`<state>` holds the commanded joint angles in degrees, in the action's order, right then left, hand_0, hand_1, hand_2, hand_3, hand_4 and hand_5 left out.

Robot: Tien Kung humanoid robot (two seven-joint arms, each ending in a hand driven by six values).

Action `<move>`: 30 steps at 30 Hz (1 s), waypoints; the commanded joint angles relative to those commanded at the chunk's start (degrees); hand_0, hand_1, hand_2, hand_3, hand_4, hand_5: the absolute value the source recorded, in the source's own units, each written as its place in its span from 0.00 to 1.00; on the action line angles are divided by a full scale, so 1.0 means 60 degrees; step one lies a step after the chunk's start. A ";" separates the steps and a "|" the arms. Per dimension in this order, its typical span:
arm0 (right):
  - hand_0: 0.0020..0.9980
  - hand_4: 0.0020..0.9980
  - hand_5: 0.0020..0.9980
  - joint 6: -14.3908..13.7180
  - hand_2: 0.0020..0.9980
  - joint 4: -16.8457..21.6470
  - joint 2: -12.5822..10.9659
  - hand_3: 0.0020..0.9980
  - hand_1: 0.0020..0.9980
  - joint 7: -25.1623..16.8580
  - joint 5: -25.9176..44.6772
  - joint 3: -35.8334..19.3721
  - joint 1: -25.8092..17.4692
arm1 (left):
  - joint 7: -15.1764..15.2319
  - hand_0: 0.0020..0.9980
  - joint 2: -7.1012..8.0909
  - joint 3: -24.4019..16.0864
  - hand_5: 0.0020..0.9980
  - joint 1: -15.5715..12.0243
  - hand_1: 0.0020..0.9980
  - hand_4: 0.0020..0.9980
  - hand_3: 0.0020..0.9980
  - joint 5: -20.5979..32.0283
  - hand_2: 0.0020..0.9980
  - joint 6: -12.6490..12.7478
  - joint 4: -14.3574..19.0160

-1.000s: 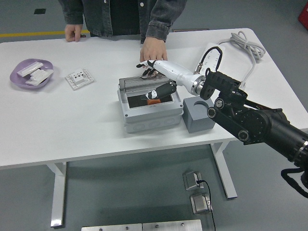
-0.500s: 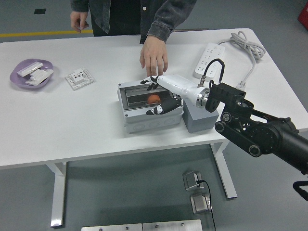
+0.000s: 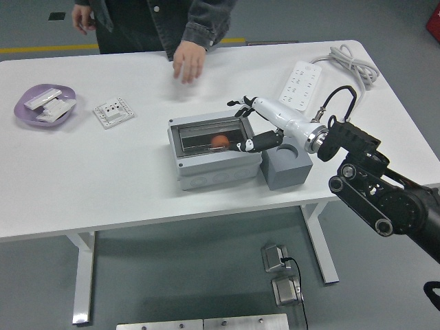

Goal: Pick up the cylinder from the cube,place it in the box,flap close box

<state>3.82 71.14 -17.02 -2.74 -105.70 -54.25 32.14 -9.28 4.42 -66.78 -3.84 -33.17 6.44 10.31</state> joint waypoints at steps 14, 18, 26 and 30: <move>0.83 0.97 0.43 -0.0309 0.72 0.1093 0.0763 0.87 0.70 -0.0155 0.0565 -0.3333 -0.2079 | 0.0004 0.66 -0.0116 0.1037 0.20 -0.0214 0.65 0.65 0.68 0.1114 0.60 0.0077 0.0000; 0.82 0.97 0.43 -0.0395 0.72 0.0961 0.0787 0.86 0.70 -0.0292 0.1098 -0.3616 -0.2319 | 0.0024 0.66 -0.0125 0.1206 0.20 -0.0188 0.65 0.65 0.68 0.1268 0.60 0.0068 0.0000; 0.82 0.98 0.45 -0.0629 0.72 0.0779 0.0836 0.85 0.70 -0.0625 0.1886 -0.3641 -0.2507 | 0.0017 0.66 -0.0127 0.1499 0.20 -0.0195 0.65 0.65 0.68 0.1469 0.60 0.0060 0.0000; 0.81 0.98 0.46 -0.0851 0.72 0.0792 0.0840 0.84 0.70 -0.0845 0.2092 -0.3649 -0.2581 | 0.0015 0.66 -0.0126 0.1442 0.20 -0.0187 0.65 0.65 0.68 0.1379 0.61 0.0060 0.0000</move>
<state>-1.28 75.89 -11.98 -7.81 -93.14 -76.15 16.66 -9.19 3.66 -58.13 -4.97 -24.89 6.80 10.31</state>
